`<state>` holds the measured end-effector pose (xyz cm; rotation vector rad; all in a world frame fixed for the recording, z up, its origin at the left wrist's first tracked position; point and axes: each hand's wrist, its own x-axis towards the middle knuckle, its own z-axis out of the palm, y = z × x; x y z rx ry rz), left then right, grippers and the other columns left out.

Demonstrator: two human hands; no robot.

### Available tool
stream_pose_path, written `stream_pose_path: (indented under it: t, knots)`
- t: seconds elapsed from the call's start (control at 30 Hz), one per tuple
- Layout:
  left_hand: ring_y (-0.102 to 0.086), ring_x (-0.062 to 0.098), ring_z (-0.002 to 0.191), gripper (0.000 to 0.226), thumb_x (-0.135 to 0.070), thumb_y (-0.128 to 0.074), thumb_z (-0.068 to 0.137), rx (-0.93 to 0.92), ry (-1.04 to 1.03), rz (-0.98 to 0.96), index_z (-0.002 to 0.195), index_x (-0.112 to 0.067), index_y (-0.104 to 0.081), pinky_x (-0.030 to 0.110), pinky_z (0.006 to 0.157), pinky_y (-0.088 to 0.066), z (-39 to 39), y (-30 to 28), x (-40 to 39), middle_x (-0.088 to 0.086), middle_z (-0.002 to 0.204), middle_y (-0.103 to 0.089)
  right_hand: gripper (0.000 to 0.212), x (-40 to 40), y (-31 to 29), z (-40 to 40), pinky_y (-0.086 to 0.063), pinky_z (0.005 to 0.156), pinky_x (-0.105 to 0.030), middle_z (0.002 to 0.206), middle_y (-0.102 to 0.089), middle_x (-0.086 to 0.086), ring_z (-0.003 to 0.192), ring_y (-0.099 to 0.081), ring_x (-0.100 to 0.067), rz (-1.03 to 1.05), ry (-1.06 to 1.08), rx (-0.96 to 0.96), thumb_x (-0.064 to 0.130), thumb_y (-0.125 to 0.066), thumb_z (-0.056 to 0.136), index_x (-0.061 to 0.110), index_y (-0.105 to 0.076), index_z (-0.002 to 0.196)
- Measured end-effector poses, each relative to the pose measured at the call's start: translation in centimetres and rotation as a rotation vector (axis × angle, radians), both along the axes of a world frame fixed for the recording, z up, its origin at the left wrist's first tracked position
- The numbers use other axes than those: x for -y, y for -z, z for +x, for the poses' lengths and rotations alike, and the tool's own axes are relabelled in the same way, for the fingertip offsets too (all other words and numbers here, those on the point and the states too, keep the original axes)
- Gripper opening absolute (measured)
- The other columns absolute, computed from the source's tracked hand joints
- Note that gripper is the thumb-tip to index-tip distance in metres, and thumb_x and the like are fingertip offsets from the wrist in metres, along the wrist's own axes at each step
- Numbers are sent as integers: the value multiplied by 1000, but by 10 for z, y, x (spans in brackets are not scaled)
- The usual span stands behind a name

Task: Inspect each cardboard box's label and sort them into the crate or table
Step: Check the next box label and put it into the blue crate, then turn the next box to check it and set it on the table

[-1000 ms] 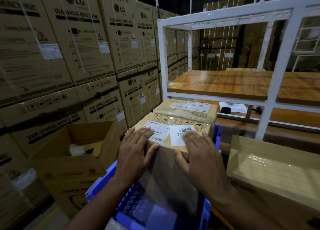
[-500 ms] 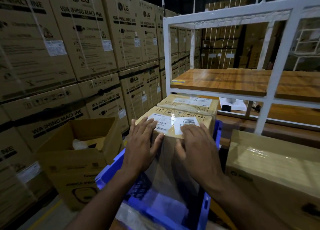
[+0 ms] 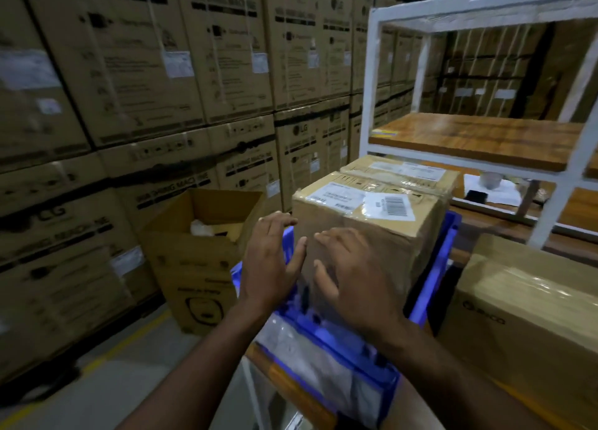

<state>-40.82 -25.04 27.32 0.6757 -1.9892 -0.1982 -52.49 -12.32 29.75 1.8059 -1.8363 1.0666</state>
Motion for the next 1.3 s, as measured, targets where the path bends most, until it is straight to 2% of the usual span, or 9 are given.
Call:
stream_pose_path:
  t: [0.1,0.17,0.23,0.33,0.5,0.67,0.8,1.07,1.3]
  knots:
    - [-55,12,104,21,-32,-61,93,-4,-89,37,108,-17,-62,19,89,-39,25,10,-18,-2,107,-62,33,-8,5,11,-38,94,-25,111,-61,-2,107,-51,-16,59,-64,24,22,-64,86,12,-64,118]
    - [-54,8,83,9,-27,-65,93,-28,-154,74,91,-21,-58,18,73,-40,44,19,-37,-7,87,-59,34,-14,13,21,-43,91,-30,109,-61,0,104,-52,-16,118,-130,56,26,-61,88,14,-64,119]
    - [-49,7,63,26,-28,-65,94,-20,-234,148,74,-24,-48,18,56,-34,65,32,-56,-10,66,-51,33,-21,24,34,-46,90,-34,107,-62,0,103,-53,-17,155,-209,84,27,-61,87,15,-64,118]
    - [-46,11,52,41,-35,-62,95,49,-375,269,65,-21,-40,31,49,-33,101,56,-86,-5,54,-46,31,-35,43,59,-44,91,-30,106,-64,0,103,-55,-17,173,-305,112,26,-64,85,15,-67,114]
    - [-39,14,47,50,-38,-59,97,189,-615,422,60,-23,-28,35,47,-18,182,113,-154,0,50,-35,43,-57,97,115,-47,92,-37,107,-64,-4,109,-56,-25,376,-472,86,40,-49,84,14,-67,113]
    - [-38,19,47,53,-33,-62,95,285,-823,605,57,-21,-26,34,50,-20,261,160,-225,1,48,-31,38,-92,149,176,-42,98,-33,121,-62,-1,118,-53,-19,572,-595,127,32,-58,90,16,-62,124]
    - [-39,19,51,49,-34,-59,94,272,-956,757,58,-17,-31,37,53,-18,314,184,-265,0,49,-37,34,-109,179,224,-46,94,-34,116,-63,0,110,-56,-17,739,-648,158,33,-59,89,17,-64,119]
    - [-54,27,62,46,-36,-59,93,303,-1042,889,59,-16,-35,35,55,-28,437,223,-301,0,51,-42,34,-115,230,327,-46,89,-32,115,-62,0,108,-56,-20,938,-619,154,37,-59,88,20,-60,117]
    - [-48,16,58,39,-39,-56,95,325,-1020,963,64,-19,-44,32,53,-31,542,249,-314,-3,57,-48,30,-114,262,440,-44,89,-31,118,-65,-4,112,-57,-25,1012,-540,162,30,-58,90,16,-63,115]
